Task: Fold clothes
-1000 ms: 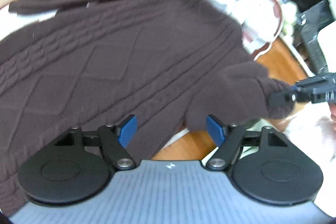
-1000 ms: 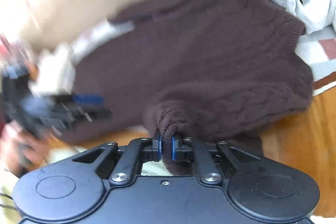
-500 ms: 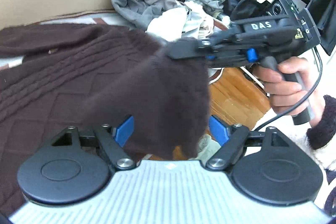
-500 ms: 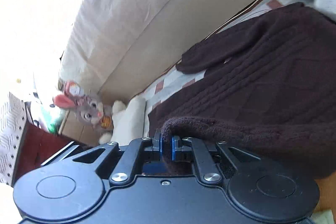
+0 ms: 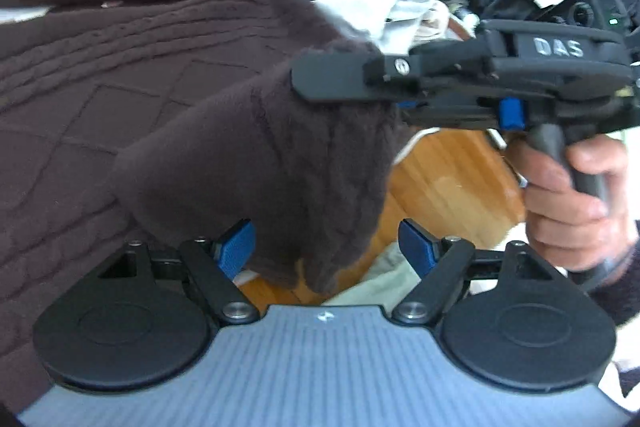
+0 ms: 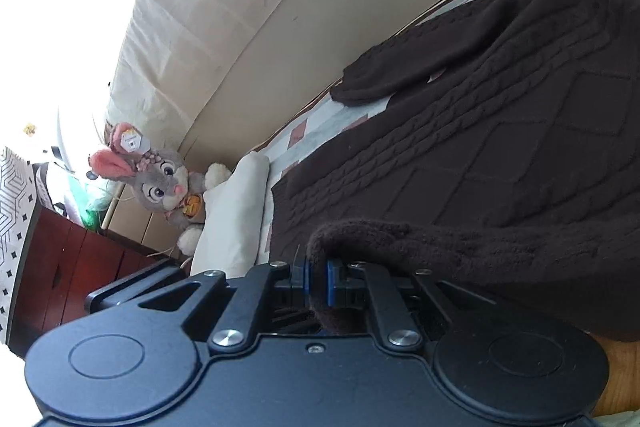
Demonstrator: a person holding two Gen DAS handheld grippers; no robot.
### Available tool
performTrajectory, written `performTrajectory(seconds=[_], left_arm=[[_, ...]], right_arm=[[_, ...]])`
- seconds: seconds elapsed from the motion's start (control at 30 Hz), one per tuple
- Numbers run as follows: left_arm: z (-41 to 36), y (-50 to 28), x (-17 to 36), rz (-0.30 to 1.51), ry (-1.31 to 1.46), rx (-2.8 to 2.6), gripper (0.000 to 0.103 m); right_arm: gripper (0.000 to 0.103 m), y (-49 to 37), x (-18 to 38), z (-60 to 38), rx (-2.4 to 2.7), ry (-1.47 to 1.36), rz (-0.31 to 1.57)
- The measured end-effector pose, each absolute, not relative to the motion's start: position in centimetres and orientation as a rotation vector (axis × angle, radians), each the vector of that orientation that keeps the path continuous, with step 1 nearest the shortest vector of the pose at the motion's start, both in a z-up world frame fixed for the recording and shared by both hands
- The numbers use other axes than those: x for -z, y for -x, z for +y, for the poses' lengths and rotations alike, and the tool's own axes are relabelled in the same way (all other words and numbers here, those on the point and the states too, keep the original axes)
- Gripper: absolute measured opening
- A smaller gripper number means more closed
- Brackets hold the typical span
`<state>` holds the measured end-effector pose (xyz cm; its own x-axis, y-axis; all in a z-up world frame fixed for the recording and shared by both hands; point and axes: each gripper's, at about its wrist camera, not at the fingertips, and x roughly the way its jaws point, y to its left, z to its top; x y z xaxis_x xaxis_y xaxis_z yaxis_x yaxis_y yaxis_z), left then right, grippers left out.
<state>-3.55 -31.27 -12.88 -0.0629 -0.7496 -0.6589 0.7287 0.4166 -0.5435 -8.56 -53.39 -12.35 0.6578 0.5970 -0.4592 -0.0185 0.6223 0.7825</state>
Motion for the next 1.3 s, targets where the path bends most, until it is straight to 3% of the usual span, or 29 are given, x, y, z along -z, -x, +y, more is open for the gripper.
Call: performTrajectory(seconds=[0.13, 0.2, 0.27, 0.3, 0.5, 0.67, 0.73, 0.87, 1.03, 1.13, 1.3], left_arm=[[-31.5, 2.9, 13.1, 1.1, 0.046, 1.159, 0.073], [-31.2, 2.6, 13.1, 1.085, 0.086, 1.165, 0.036], [-31.3, 2.3, 13.3, 1.112, 0.102, 1.176, 0.015], [-31.4, 2.3, 13.3, 1.111, 0.09, 1.167, 0.013], [-31.5, 1.9, 12.9, 1.073, 0.027, 1.109, 0.011], [-31.4, 0.0, 11.9, 1.019, -0.042, 1.043, 0.01], [-31.4, -1.2, 11.1, 0.98, -0.071, 1.018, 0.01], [-31.7, -3.8, 11.1, 0.984, -0.096, 0.969, 0.01], [-30.6, -6.2, 13.4, 1.154, -0.04, 0.912, 0.01], [-30.1, -6.2, 14.2, 1.142, -0.076, 0.882, 0.01], [-29.9, -6.7, 13.7, 1.07, -0.12, 0.811, 0.01]], right_arm=[[0.011, 8.6, 12.5, -52.7, -0.401, -0.806, 0.803], [0.011, 8.6, 12.5, -52.6, -0.403, -0.797, 0.805], [0.011, 8.7, 12.4, -52.7, -0.397, -0.784, 0.799], [0.011, 8.8, 12.5, -52.8, -0.39, -0.768, 0.794], [0.016, 10.2, 10.7, -53.9, -0.232, -0.54, 0.825], [0.032, 11.6, 9.0, -54.9, -0.09, -0.334, 0.848], [0.047, 12.2, 8.3, -55.2, -0.032, -0.225, 0.859], [0.051, 13.8, 8.3, -56.7, 0.057, 0.104, 0.93], [0.051, 13.2, 12.4, -60.1, 0.123, -0.062, 1.034], [0.051, 12.4, 14.6, -60.9, 0.221, -0.074, 1.113], [0.051, 12.3, 17.2, -65.5, 0.351, -0.375, 1.152]])
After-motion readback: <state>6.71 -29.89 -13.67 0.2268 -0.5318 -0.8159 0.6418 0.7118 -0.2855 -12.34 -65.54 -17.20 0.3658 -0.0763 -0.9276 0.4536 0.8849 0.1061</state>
